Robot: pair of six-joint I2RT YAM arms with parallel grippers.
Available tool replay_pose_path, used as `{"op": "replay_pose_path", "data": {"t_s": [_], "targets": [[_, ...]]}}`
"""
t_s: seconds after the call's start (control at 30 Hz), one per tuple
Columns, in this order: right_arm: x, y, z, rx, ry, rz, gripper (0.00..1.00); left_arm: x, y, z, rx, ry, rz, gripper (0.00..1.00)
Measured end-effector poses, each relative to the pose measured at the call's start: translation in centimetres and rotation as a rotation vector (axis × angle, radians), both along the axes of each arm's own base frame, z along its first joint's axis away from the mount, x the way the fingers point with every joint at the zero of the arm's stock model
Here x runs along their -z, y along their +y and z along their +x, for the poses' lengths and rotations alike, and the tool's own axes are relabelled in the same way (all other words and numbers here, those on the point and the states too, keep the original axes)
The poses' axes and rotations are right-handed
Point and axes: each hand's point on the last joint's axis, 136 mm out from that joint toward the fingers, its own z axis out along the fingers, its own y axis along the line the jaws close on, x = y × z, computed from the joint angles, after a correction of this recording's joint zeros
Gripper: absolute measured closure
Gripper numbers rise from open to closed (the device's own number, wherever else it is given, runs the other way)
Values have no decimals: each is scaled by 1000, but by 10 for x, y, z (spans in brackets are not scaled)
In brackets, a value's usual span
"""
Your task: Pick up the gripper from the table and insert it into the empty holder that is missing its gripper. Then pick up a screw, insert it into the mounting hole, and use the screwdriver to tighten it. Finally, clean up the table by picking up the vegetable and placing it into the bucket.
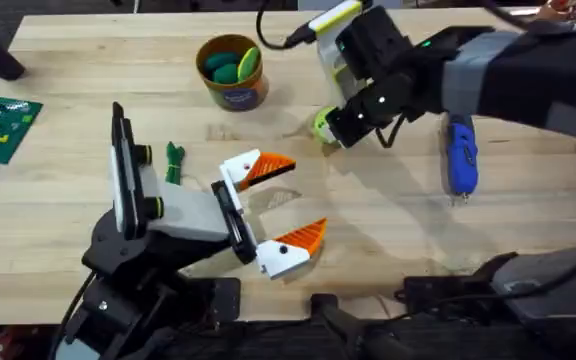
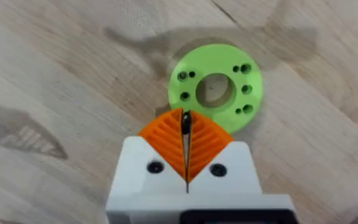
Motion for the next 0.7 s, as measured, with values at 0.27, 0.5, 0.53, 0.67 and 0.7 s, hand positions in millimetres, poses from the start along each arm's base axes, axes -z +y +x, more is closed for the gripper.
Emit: {"op": "replay_pose_path", "data": {"t_s": [0.27, 0.5, 0.53, 0.67, 0.7], "targets": [[-46, 4, 5, 26, -40, 42, 994, 0, 0, 0, 0, 0, 0, 14], [-69, 1, -1, 38, 2, 27, 994, 0, 0, 0, 0, 0, 0, 13], [-74, 1, -1, 38, 1, 29, 994, 0, 0, 0, 0, 0, 0, 13], [-95, 3, 2, 39, -13, 41, 994, 0, 0, 0, 0, 0, 0, 13], [-99, 4, 2, 35, -15, 47, 995, 0, 0, 0, 0, 0, 0, 13]]}}
